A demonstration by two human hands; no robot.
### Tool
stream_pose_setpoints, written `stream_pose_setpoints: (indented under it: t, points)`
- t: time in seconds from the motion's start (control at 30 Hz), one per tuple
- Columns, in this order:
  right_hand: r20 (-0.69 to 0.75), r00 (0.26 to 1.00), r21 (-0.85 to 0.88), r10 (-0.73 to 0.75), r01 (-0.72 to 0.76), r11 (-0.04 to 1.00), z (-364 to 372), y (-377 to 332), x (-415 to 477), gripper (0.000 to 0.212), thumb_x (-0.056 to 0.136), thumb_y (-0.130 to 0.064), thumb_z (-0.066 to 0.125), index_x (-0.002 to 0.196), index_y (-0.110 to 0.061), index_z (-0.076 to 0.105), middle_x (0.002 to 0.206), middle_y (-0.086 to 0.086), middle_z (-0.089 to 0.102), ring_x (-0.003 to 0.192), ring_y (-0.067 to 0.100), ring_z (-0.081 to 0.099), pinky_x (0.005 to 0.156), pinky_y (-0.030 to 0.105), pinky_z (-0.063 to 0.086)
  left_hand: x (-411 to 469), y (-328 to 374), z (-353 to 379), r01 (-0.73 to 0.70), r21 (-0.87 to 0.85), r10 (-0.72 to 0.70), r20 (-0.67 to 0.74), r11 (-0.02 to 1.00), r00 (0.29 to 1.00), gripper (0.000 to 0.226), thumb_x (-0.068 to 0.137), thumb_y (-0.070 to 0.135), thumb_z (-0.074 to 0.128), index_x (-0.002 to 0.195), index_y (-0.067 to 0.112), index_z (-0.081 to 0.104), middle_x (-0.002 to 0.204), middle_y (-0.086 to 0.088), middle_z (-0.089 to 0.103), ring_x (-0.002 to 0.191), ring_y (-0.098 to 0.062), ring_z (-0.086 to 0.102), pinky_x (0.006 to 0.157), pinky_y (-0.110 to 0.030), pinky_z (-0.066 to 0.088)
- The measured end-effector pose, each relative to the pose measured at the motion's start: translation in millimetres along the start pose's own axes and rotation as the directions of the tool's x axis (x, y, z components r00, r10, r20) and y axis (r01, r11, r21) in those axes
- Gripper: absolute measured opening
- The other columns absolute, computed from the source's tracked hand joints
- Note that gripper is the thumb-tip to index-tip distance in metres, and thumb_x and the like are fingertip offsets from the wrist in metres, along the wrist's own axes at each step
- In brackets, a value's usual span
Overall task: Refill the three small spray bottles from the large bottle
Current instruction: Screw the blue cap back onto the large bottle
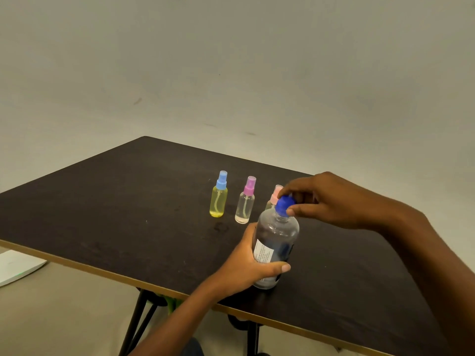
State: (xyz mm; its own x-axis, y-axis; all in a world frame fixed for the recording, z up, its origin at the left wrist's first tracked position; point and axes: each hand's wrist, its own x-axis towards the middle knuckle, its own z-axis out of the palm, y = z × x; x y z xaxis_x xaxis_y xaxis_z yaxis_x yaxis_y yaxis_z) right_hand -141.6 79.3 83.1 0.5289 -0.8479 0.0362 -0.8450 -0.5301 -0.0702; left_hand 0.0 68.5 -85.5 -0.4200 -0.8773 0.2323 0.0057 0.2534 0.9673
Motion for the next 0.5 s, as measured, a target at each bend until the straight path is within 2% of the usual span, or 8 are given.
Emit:
stream_pose_setpoints:
  t: [0.17,0.3,0.4,0.5]
  points:
    - [0.011,1.0,-0.072,-0.004,0.005,0.997,3.6,-2.6,4.7,0.012,0.089,-0.034,0.056,0.091,-0.022,0.056,0.071,-0.013,0.049,0.061,0.007,0.046,0.058,0.016,0.034,0.3,0.5,0.6,0.007,0.002,-0.007,-0.004,1.0,1.0,0.067,0.076,0.018,0.075,0.112,0.051,0.029,0.119,0.03,0.041,0.109,0.011,0.045,0.076,0.002,0.04]
    - [-0.049,0.998,-0.151,0.028,-0.035,0.988,10.1,-5.3,7.5,0.03,0.089,-0.046,0.049,0.086,-0.017,0.056,0.071,-0.006,0.052,0.061,0.01,0.047,0.054,0.018,0.034,0.4,-1.2,0.7,-0.004,-0.002,0.004,-0.01,1.0,1.0,0.067,0.076,0.017,0.076,0.113,0.049,0.031,0.12,0.029,0.042,0.109,0.015,0.044,0.078,0.002,0.039]
    - [-0.103,0.994,-0.265,0.034,-0.061,0.962,13.2,-9.5,6.7,0.033,0.089,-0.053,0.04,0.082,-0.022,0.048,0.071,-0.006,0.05,0.06,0.009,0.044,0.053,0.018,0.031,0.6,-1.7,0.7,-0.001,0.006,0.001,0.0,1.0,1.0,0.068,0.077,0.018,0.075,0.114,0.05,0.028,0.12,0.03,0.04,0.11,0.013,0.043,0.077,0.003,0.038]
    - [-0.155,0.987,-0.268,0.046,-0.087,0.96,17.9,-9.7,4.0,0.034,0.089,-0.057,0.037,0.081,-0.025,0.044,0.068,-0.009,0.046,0.059,0.007,0.041,0.053,0.018,0.032,1.6,-4.4,0.3,-0.003,0.01,0.003,0.0,1.0,1.0,0.068,0.076,0.017,0.075,0.113,0.05,0.029,0.12,0.03,0.041,0.11,0.014,0.044,0.077,0.002,0.039]
